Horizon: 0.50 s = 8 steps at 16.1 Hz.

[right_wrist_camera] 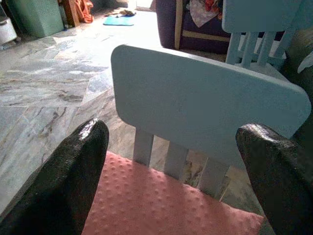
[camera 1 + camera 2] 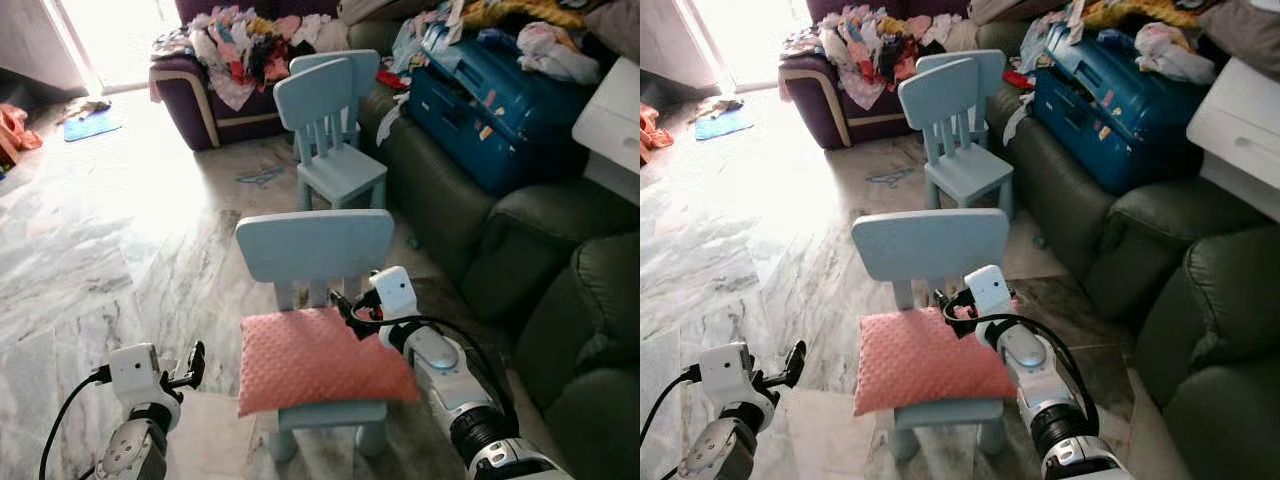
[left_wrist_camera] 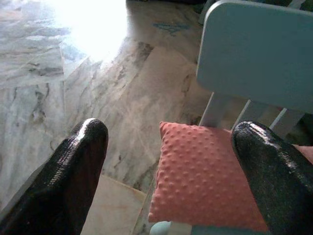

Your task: Move the pillow to the sofa

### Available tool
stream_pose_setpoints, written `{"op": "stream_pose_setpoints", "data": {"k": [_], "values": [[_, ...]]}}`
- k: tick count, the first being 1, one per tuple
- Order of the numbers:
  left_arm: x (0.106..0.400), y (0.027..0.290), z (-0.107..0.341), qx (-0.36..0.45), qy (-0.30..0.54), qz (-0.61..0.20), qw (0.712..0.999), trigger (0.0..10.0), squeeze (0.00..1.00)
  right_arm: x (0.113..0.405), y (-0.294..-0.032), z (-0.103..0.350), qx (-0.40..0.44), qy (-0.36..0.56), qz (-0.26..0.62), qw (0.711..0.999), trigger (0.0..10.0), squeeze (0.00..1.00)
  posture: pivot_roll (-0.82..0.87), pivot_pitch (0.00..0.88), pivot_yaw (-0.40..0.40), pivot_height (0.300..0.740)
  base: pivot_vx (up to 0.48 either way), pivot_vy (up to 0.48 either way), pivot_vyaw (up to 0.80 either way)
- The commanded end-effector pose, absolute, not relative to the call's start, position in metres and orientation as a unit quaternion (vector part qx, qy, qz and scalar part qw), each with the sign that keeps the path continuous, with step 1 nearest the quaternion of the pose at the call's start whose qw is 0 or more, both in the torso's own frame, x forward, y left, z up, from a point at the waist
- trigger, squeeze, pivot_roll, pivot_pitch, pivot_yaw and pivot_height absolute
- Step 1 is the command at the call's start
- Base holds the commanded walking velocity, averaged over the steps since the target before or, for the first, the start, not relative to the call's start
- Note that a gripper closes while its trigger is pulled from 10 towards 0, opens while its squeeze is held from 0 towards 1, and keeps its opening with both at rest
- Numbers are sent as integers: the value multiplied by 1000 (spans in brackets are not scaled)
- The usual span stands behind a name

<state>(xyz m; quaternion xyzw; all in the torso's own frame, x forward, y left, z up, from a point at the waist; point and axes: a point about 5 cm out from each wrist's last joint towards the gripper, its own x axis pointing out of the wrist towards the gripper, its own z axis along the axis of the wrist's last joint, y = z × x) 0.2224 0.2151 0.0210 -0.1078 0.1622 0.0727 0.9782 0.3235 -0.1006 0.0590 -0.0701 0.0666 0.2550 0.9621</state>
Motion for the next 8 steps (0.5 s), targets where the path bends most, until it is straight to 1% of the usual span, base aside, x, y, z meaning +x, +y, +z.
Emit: {"op": "stream_pose_setpoints", "data": {"k": [1, 7, 8], "values": [[222, 218, 21, -103, 162, 76, 979, 10000, 0, 325, -96, 63, -69, 59, 262, 961, 10000, 0, -104, 70, 52, 740, 319, 0, 0], [222, 218, 22, -101, 163, 77, 978, 10000, 0, 324, -95, 62, -67, 60, 263, 961, 10000, 0, -103, 70, 55, 740, 282, 0, 0], [222, 219, 21, -96, 166, 85, 978, 10000, 0, 324, -95, 62, -67, 61, 264, 960, 10000, 0, -102, 69, 55, 740, 0, 0, 0]]}}
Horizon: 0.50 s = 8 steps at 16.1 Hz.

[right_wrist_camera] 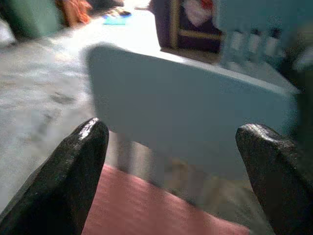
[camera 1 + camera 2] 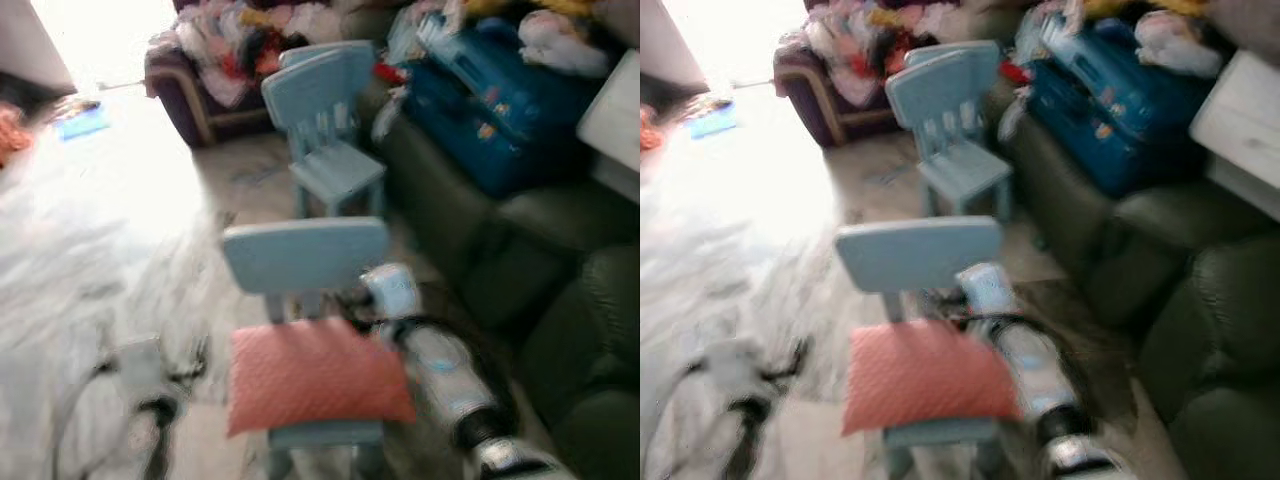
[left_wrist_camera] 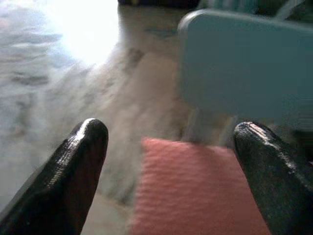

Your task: Move the pillow to the sofa

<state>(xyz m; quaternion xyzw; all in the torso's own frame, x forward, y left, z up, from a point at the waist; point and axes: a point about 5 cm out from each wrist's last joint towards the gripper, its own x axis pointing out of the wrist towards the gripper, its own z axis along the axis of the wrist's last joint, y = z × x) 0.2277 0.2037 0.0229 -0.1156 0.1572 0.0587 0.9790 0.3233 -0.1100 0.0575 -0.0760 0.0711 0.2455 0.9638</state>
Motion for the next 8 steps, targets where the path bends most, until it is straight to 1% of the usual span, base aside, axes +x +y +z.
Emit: {"op": "stream_pose_setpoints", "data": {"k": [1, 8], "values": [[223, 219, 23, -96, 157, 84, 979, 10000, 0, 325, -94, 63, -67, 61, 264, 960, 10000, 0, -102, 69, 55, 740, 0, 0, 0], [222, 221, 20, -97, 169, 95, 976, 10000, 0, 324, -95, 61, -68, 63, 265, 960, 10000, 0, -100, 71, 55, 740, 0, 0, 0]]}}
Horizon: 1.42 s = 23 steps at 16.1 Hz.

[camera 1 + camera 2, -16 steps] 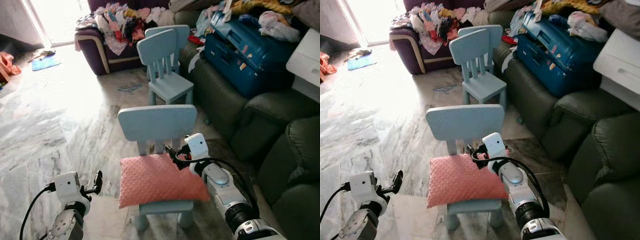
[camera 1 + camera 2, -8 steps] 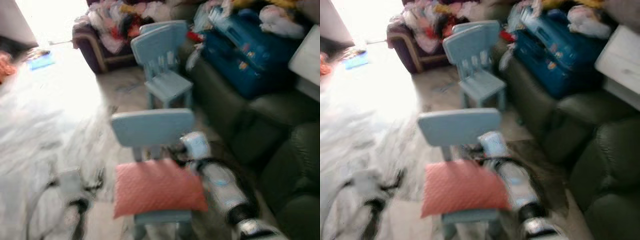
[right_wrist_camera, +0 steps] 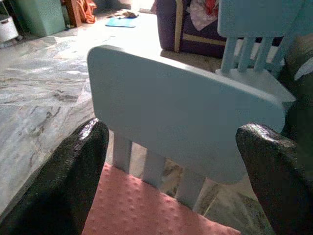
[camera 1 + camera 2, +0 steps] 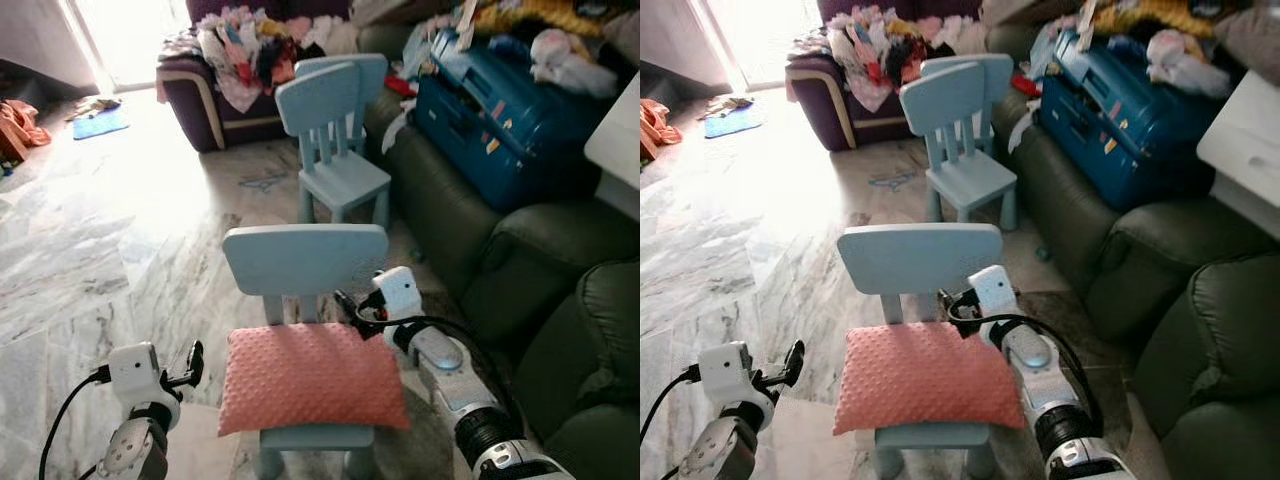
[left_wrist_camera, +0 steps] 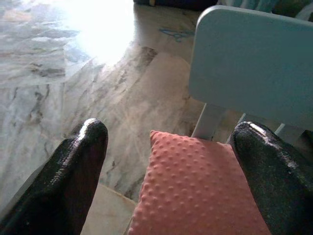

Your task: Move the pillow to the sofa

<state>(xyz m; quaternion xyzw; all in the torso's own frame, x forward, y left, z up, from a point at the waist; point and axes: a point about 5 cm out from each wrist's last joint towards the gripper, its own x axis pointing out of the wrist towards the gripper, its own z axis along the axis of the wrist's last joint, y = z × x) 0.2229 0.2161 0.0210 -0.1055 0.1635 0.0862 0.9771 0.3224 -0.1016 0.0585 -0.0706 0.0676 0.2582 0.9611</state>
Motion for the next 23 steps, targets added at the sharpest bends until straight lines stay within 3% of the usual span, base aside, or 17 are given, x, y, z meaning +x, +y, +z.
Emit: {"op": "stream_pose_setpoints", "data": {"k": [1, 10, 14, 18, 21, 23], "values": [[222, 221, 21, -96, 169, 96, 976, 10000, 0, 323, -95, 61, -67, 63, 265, 960, 10000, 0, -100, 71, 55, 740, 0, 0, 0], [214, 226, 17, -79, 172, 90, 978, 10000, 0, 323, -100, 59, -33, 80, 254, 963, 10000, 0, -100, 76, 48, 740, 0, 0, 0], [193, 222, 28, -69, 146, 58, 985, 10000, 0, 317, -111, 62, 0, 76, 244, 967, 10000, 0, -84, 93, 46, 740, 0, 0, 0], [155, 216, 41, -49, 143, 19, 988, 10000, 0, 295, -133, 81, -11, 51, 235, 971, 10000, 0, -70, 107, 40, 740, 0, 0, 0], [147, 219, 38, -49, 150, 19, 987, 10000, 0, 261, -161, 64, -20, 106, 207, 972, 10000, 0, -75, 106, 36, 740, 0, 0, 0], [148, 224, 27, -60, 156, 10, 986, 10000, 0, 246, -164, 68, -18, 120, 193, 974, 10000, 0, -92, 104, 40, 740, 0, 0, 0]]}}
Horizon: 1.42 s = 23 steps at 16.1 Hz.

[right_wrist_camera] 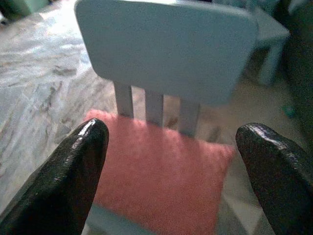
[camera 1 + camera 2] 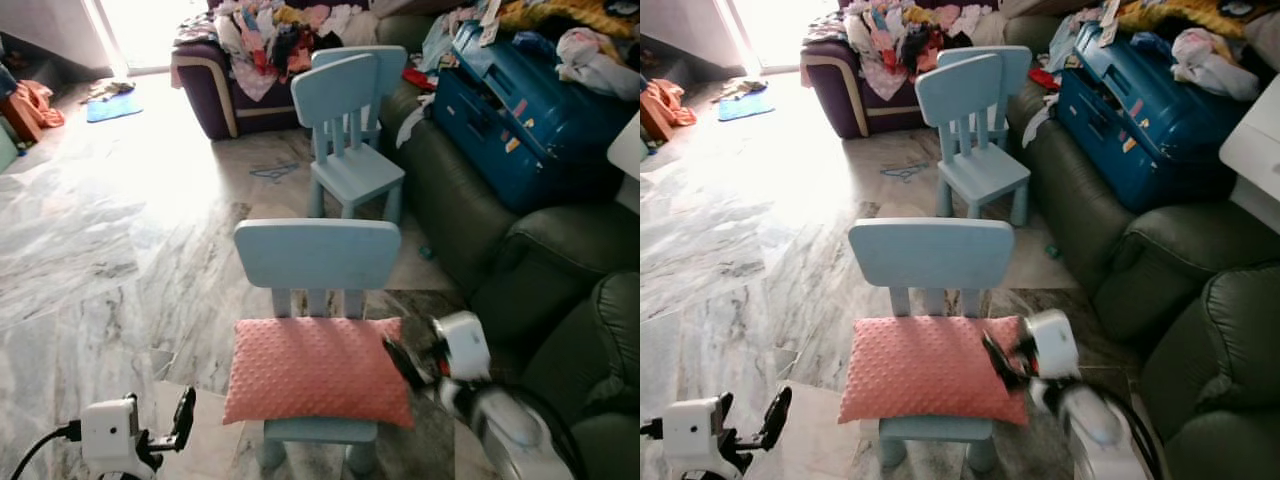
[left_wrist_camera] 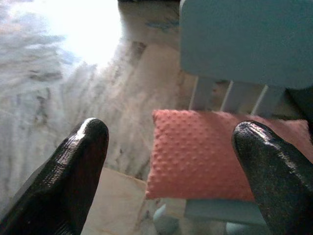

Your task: Move the pillow to the sofa

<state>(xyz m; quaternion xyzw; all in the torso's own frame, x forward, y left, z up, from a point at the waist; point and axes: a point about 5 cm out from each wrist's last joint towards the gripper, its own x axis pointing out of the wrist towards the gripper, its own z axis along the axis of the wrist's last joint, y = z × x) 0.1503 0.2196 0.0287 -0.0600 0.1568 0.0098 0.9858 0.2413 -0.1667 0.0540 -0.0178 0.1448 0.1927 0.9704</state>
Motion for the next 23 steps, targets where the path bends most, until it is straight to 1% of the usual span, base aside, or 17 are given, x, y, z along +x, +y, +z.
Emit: {"op": "stream_pose_setpoints", "data": {"k": [1, 4, 6, 8, 11, 12, 14, 15, 16, 17, 18, 19, 20, 21, 23], "values": [[149, 225, 25, -62, 157, 8, 986, 10000, 0, 246, -164, 69, -18, 120, 193, 974, 10000, 0, -92, 104, 40, 740, 0, 0, 0], [154, 233, -1, -76, 178, -2, 981, 10000, 0, 247, -168, 72, -21, 117, 173, 978, 10000, 0, -112, 102, 39, 740, 0, 0, 0], [157, 235, -10, -81, 183, -4, 980, 10000, 0, 248, -169, 73, -20, 120, 172, 978, 10000, 0, -116, 99, 36, 740, 0, 0, 0], [164, 237, -26, -89, 190, -11, 978, 10000, 0, 251, -168, 64, -13, 130, 178, 975, 10000, 0, -118, 98, 33, 740, 0, 0, 0], [167, 241, -33, -95, 190, -12, 977, 10000, 0, 252, -169, 55, -7, 137, 178, 974, 10000, 0, -120, 98, 32, 740, 0, 0, 0], [168, 242, -32, -90, 184, -14, 979, 10000, 0, 252, -168, 53, -6, 138, 179, 974, 10000, 0, -122, 99, 32, 740, 0, 0, 0], [179, 235, -16, -52, 116, -35, 991, 10000, 0, 251, -171, 43, -7, 143, 179, 973, 10000, 0, -122, 99, 32, 740, 0, 0, 0], [181, 234, -9, 0, 97, -20, 995, 10000, 0, 251, -173, 38, -8, 146, 178, 973, 10000, 0, -120, 104, 34, 740, 0, 0, 0], [180, 240, -3, 61, 85, 49, 993, 10000, 0, 252, -177, 32, -10, 149, 177, 973, 10000, 0, -116, 105, 34, 740, 0, 0, 0], [180, 243, -2, 68, 87, 84, 990, 10000, 0, 253, -179, 29, -10, 151, 175, 973, 10000, 0, -112, 103, 36, 740, 0, 0, 0], [181, 247, -5, 68, 106, 104, 987, 10000, 0, 258, -180, 25, -7, 155, 174, 972, 10000, 0, -109, 96, 35, 740, 0, 0, 0], [187, 255, -10, 47, 132, 141, 980, 10000, 0, 263, -179, 22, -4, 156, 175, 972, 10000, 0, -110, 92, 30, 740, 0, 0, 0], [194, 258, -10, 29, 144, 159, 976, 10000, 0, 266, -178, 21, -7, 156, 178, 972, 10000, 0, -113, 88, 28, 740, 0, 0, 0], [218, 259, 9, 30, 116, 125, 985, 10000, 0, 273, -179, 16, -7, 164, 176, 971, 10000, 0, -118, 83, 25, 740, 0, 0, 0], [244, 245, 31, 22, 79, 83, 993, 10000, 0, 279, -184, 11, -8, 178, 167, 970, 10000, 0, -129, 75, 27, 740, 0, 0, 0]]}}
